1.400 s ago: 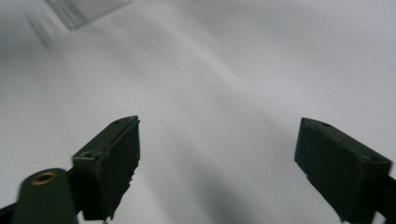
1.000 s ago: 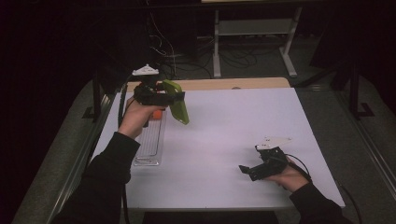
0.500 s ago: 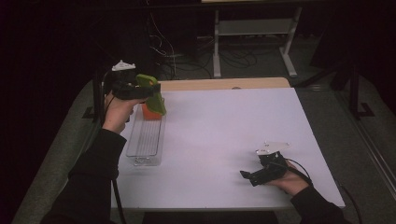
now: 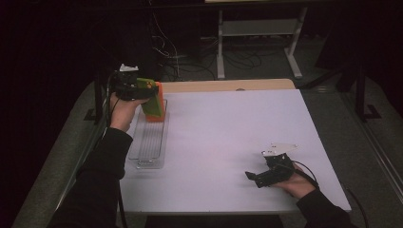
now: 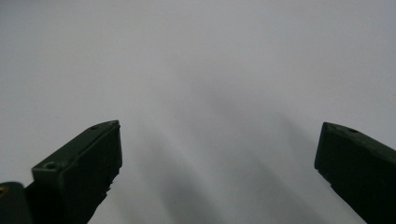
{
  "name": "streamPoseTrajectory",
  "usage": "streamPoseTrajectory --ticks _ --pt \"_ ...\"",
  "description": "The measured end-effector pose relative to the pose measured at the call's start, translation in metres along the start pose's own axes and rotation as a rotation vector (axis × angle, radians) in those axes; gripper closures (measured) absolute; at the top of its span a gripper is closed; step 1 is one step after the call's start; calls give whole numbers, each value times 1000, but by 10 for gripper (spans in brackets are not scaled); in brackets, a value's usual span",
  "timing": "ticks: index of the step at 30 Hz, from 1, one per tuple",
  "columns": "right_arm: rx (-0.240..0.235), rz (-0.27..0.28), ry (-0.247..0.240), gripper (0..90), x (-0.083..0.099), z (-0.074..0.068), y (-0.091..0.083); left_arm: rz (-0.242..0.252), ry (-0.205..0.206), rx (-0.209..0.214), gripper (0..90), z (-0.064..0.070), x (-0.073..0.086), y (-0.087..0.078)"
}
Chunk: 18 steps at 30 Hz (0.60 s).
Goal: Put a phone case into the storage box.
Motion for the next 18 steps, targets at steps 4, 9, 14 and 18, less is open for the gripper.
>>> streamPoseTrajectory --ticks 4,9,14,18 --pt "6 5 5 3 -1 1 -1 -31 -23 -23 154 -4 6 10" --pt "6 3 4 2 -1 1 -1 -57 -19 -58 153 -6 13 21" --pt "6 6 -7 2 -1 1 -1 -77 -27 -74 153 -6 21 32" --pt "8 6 -3 2 -1 0 -2 -95 -31 -87 152 -7 26 39"
Point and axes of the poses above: each handheld gripper's, and its own axes: y roughly forward along the jaws, x roughly out of its underside, z roughly to its right, the point moved 3 cm from there along y, roughly forward along the jaws, and after that the axes turned 4 degrees about z, right-handed, at the moved point
